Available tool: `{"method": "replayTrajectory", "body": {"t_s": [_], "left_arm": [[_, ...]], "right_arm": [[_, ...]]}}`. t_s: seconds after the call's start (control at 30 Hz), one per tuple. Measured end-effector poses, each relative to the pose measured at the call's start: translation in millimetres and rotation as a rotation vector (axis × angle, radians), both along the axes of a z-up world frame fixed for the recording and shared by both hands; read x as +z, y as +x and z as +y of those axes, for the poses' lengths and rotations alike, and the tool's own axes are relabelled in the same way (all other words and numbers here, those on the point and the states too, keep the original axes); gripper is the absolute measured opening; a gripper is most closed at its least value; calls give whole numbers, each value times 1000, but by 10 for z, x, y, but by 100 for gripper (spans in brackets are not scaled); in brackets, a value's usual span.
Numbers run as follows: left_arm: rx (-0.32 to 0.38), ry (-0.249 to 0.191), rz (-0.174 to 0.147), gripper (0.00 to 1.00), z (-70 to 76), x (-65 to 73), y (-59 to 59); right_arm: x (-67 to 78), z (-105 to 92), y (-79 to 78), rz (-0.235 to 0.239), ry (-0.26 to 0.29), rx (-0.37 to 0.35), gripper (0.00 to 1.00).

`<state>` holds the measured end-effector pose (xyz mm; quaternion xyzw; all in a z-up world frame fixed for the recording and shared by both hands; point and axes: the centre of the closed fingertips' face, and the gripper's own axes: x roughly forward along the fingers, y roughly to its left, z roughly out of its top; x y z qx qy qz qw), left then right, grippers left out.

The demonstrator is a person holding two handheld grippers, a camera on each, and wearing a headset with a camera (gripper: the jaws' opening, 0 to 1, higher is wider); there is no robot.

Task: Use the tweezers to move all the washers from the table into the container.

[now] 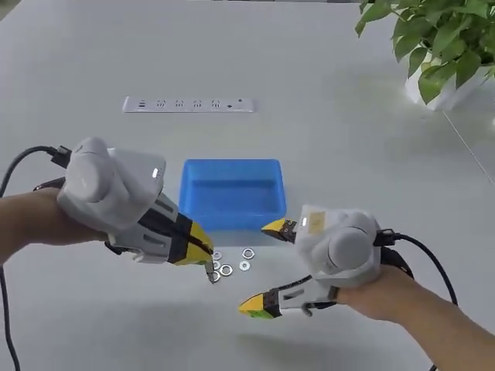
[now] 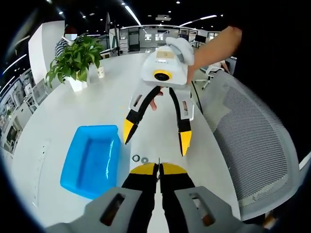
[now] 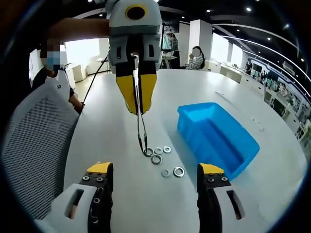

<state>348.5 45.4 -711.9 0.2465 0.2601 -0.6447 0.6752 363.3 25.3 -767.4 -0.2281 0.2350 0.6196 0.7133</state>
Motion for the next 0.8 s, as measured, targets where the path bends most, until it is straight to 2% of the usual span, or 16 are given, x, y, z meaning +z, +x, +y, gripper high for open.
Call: {"method": "replayTrajectory", "body": {"t_s": [0.3, 0.4, 0.8], "left_arm": [[-2, -2, 4, 5, -4, 0, 3], [-2, -5, 9, 5, -11, 1, 0], [-2, -10, 18, 5, -28, -1, 4]], "right_arm": [[-55, 174, -91, 9, -4, 83, 38], [-87, 227, -133, 4, -13, 125, 30], [-85, 439, -152, -2, 7, 171, 20]]}}
